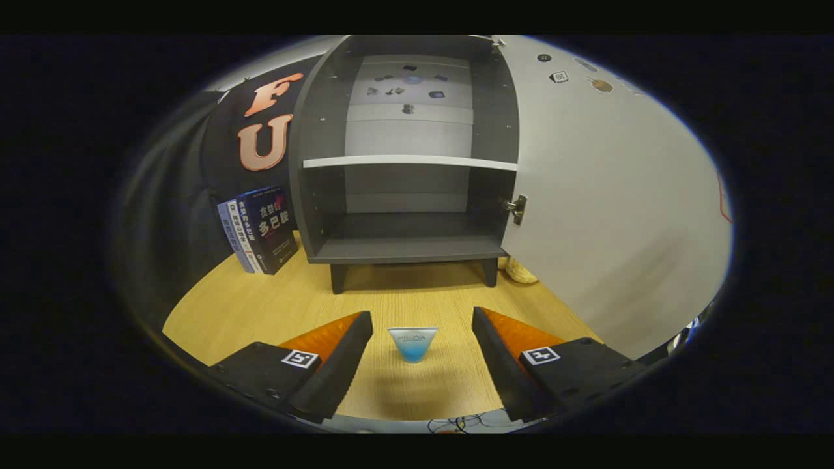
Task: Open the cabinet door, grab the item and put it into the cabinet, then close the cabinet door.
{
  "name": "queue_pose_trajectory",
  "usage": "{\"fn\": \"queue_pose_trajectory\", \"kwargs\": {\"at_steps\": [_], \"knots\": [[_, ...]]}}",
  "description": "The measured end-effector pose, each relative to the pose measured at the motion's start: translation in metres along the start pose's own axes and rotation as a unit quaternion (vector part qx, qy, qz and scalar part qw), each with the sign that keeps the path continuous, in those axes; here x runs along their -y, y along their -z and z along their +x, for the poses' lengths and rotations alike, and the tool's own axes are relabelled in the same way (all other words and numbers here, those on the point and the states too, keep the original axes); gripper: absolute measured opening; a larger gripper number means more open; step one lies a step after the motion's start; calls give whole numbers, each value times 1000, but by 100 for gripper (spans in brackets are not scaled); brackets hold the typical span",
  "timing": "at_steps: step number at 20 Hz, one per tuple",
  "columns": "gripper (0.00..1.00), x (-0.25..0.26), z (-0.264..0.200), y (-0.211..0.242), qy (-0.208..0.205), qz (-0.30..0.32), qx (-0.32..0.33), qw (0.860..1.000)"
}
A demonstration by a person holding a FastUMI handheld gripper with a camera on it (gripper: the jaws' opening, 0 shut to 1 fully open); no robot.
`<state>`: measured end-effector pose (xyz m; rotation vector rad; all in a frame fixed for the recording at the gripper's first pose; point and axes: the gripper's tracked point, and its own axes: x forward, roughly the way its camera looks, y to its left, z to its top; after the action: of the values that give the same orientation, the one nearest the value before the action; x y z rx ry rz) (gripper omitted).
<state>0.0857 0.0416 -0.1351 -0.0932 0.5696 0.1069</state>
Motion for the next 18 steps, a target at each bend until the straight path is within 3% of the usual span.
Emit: {"fn": "queue_pose_trajectory", "kwargs": {"at_steps": [10, 14, 18], "knots": [[98, 0, 8, 25, -2, -1, -55, 998], [85, -3, 10, 33, -14, -4, -73, 997], [65, -5, 14, 36, -14, 0, -76, 997]]}}
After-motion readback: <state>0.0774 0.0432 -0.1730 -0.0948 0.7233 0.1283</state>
